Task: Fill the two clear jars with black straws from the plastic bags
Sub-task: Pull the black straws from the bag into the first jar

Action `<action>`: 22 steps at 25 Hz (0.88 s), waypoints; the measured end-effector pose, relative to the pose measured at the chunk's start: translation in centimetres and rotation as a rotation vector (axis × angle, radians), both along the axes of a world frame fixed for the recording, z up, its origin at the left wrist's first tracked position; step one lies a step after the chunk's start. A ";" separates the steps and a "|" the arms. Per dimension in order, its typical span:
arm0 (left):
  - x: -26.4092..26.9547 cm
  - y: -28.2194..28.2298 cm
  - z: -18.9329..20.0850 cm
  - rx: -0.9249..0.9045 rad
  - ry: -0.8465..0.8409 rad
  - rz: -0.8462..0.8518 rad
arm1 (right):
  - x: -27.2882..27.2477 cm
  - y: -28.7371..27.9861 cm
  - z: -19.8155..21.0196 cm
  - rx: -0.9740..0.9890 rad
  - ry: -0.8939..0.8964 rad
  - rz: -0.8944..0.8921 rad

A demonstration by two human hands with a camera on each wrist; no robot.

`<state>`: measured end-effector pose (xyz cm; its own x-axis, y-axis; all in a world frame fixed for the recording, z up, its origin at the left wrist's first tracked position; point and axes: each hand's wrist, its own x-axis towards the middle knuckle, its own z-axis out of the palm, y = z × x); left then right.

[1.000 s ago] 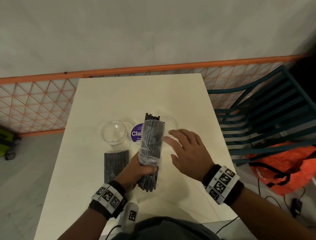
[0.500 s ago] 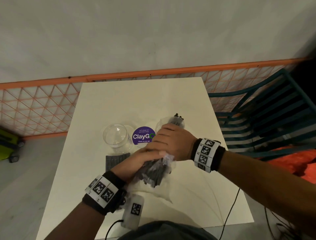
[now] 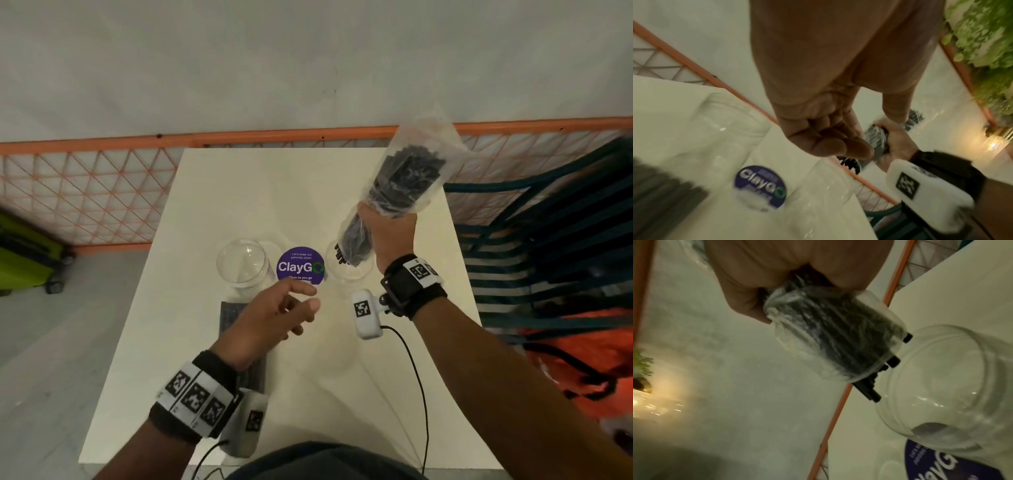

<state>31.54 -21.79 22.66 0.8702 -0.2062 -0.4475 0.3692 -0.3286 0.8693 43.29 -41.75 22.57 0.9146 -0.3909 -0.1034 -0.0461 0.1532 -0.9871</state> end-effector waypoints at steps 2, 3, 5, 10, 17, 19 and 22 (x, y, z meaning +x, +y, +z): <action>-2.4 1.0 -2.1 0.093 0.056 -0.032 | 0.4 0.1 -2.3 -0.084 0.073 0.034; -3.6 1.5 -2.9 0.126 0.075 -0.038 | 0.4 0.1 -3.3 -0.164 0.117 0.063; -5.4 2.4 -3.9 0.139 0.109 -0.014 | 0.3 0.0 -4.9 -0.312 0.169 0.150; -6.8 3.2 -4.6 0.165 0.138 0.016 | -0.8 -0.3 -6.3 -0.288 0.174 0.206; -6.7 3.2 -4.7 0.260 0.059 -0.062 | -0.6 -1.6 -2.8 -0.131 -0.039 0.101; -6.9 3.4 -4.8 0.277 0.055 -0.072 | -0.5 -2.1 -0.7 -0.097 -0.129 0.064; -7.2 4.0 -5.1 0.297 0.056 -0.071 | -0.4 -3.0 3.0 0.025 -0.130 -0.023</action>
<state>24.33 -17.83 17.55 0.8308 -0.1186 -0.5438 0.3807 -0.5917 0.7107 42.92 -44.74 25.56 0.9116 -0.4110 0.0050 0.0856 0.1778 -0.9803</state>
